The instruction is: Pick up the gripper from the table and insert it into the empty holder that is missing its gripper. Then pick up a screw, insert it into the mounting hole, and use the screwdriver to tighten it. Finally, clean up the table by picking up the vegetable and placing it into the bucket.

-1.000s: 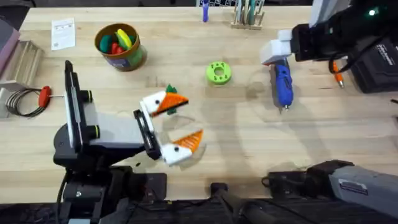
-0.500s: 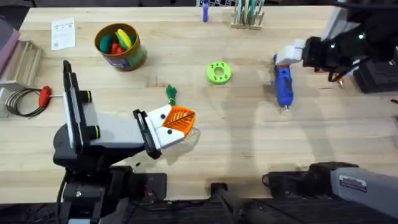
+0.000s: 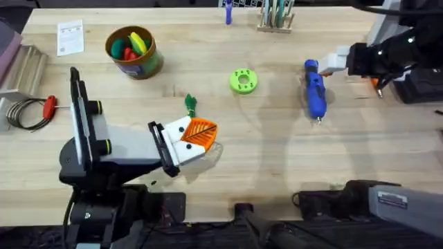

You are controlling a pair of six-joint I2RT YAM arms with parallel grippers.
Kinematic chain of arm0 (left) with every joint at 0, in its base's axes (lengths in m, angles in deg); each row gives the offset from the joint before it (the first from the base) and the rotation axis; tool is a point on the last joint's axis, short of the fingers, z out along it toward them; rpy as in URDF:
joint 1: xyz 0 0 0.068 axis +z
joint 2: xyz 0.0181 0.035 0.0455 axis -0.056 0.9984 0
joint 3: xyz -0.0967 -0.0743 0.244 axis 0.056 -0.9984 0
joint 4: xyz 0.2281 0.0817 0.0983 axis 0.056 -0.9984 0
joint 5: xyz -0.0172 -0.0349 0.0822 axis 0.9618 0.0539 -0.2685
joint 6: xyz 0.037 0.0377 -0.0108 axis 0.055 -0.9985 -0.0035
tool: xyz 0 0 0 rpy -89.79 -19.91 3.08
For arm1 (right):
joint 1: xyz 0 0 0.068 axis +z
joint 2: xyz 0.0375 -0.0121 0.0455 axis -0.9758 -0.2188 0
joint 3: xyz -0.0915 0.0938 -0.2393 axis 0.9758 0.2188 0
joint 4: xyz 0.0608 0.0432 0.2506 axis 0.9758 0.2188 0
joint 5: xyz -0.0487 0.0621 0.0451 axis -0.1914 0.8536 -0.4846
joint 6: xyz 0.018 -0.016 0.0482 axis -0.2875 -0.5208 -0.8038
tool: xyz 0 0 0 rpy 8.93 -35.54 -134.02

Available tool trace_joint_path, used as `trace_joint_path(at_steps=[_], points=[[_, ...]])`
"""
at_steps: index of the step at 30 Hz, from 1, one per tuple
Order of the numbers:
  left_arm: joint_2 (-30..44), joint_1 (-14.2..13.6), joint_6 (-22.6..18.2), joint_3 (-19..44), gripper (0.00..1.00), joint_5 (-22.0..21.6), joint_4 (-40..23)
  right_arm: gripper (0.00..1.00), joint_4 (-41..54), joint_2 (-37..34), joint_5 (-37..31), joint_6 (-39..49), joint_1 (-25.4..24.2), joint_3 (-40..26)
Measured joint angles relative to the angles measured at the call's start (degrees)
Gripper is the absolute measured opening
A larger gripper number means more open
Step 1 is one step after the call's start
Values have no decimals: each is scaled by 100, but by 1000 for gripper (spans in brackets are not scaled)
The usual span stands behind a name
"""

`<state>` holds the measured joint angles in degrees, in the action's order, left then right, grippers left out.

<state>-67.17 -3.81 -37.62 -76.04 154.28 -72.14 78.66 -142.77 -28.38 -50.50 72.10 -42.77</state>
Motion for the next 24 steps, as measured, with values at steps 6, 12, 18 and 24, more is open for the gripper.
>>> trace_joint_path(at_steps=[6,12,18,24], points=[[0,0,0,0,5,4,-1,991,250,-400,0,232,-172,-236],[0,0,0,0,5,2,-1,991,280,-955,65,469,-252,-704],[0,0,0,0,5,2,-1,991,327,-1574,463,499,-119,-950],[0,0,0,0,5,2,-1,990,402,-2082,590,494,225,-1175]])
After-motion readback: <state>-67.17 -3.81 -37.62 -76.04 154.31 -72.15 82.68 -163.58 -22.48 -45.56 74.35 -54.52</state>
